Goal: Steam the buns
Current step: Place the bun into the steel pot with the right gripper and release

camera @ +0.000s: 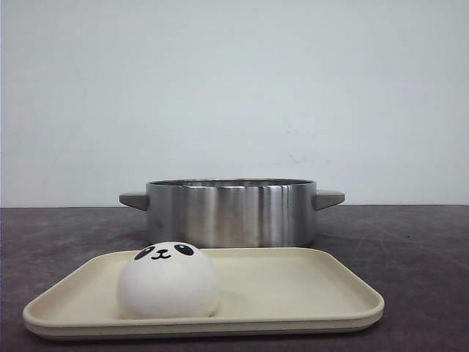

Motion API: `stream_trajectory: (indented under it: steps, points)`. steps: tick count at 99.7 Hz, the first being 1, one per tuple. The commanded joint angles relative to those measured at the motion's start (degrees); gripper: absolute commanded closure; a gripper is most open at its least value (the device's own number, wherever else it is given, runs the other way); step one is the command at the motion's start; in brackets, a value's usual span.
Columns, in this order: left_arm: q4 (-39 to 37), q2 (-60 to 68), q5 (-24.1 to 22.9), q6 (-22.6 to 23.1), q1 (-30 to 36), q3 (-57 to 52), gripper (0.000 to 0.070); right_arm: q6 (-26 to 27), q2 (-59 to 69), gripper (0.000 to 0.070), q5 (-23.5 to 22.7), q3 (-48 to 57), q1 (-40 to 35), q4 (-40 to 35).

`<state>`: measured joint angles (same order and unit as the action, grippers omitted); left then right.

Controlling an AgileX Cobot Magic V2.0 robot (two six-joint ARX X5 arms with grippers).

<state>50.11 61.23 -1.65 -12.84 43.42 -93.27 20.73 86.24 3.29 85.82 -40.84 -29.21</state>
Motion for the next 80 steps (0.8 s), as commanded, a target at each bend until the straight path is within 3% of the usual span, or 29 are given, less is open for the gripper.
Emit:
stream_trajectory:
  steps: [1, 35, 56, 61, 73, 76, 80]
  points:
    - [-0.37, 0.63, -0.31, 0.63, 0.52, -1.05, 0.0188, -1.66, 3.96, 0.0689, -1.42, 0.35, 1.46, -0.74]
    - [-0.07, 0.94, -0.31, 0.61, 0.52, -1.05, 0.0188, -3.85, 21.97, 0.0689, -6.32, 0.35, 5.46, -0.66]
    - [0.50, 0.96, -0.31, 0.63, 0.55, -0.96, 0.0188, -3.82, 25.88, 0.0674, -6.16, 0.35, 5.51, 0.09]
    - [1.01, 0.96, -0.31, 0.63, 0.52, -0.96, 0.0188, -3.80, 26.18, 0.0574, -5.79, 0.33, 5.51, 0.55]
    - [2.21, 0.96, -0.33, 0.72, 0.52, -0.94, 0.0188, -3.78, 26.18, 0.0139, -4.98, 0.35, 5.51, 1.90]
    - [2.34, 0.96, -0.33, 0.83, 0.52, -0.94, 0.0188, -3.78, 26.18, 0.0098, -4.37, 0.35, 5.51, 2.19]
    - [2.49, 0.96, -0.33, 0.87, 0.52, -0.94, 0.0188, -3.74, 26.18, 0.0096, -3.76, 0.35, 5.51, 2.23]
